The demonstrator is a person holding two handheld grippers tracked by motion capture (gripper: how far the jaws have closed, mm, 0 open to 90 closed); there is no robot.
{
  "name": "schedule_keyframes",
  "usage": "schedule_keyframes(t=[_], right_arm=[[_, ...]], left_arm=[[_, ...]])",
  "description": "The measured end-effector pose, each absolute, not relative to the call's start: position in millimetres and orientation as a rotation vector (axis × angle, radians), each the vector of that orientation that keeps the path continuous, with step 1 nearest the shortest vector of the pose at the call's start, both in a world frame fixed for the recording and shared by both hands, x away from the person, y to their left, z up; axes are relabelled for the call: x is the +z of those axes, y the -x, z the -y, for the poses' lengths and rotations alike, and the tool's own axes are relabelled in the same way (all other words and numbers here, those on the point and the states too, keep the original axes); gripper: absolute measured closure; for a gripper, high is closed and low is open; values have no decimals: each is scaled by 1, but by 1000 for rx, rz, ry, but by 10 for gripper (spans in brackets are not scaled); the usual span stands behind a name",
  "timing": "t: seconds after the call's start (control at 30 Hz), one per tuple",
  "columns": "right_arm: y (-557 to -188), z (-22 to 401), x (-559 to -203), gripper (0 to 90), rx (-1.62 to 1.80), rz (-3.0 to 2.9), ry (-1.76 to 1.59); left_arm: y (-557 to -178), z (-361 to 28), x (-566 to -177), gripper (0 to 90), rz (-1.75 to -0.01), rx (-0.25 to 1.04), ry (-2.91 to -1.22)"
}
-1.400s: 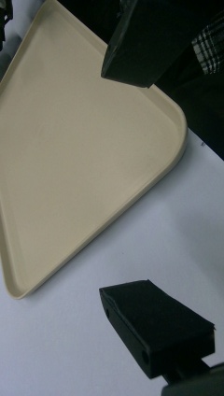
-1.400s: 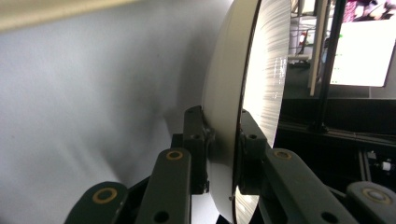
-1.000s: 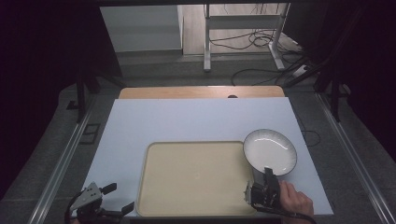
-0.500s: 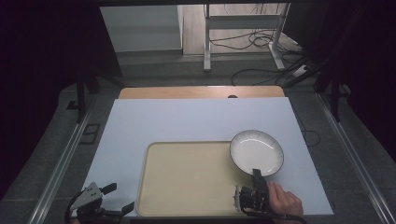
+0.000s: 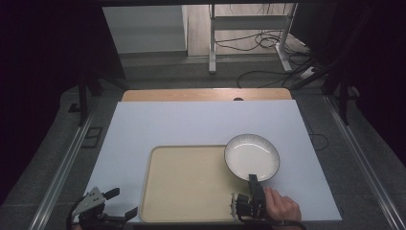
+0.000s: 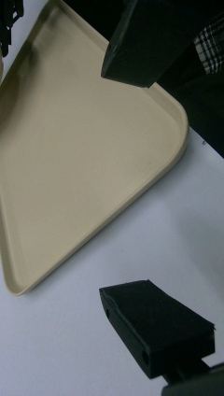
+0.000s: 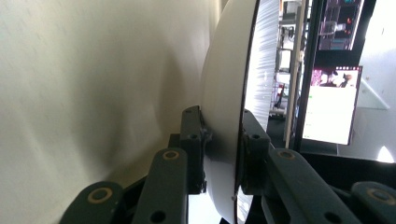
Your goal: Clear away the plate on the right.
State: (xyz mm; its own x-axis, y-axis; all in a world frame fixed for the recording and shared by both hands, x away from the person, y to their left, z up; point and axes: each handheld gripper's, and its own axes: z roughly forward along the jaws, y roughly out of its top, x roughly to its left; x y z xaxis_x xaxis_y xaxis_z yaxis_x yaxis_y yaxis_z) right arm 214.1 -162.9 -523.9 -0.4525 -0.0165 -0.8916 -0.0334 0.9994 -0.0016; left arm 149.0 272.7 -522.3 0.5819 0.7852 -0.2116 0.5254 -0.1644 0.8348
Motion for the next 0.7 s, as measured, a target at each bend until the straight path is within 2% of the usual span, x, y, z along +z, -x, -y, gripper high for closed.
schedule_keyframes(t=[0.7], right_arm=[[-210,128,-528,760,86,-2039,141]], left_arm=[[-148,-273,-522,3,-1065,335,-1828]])
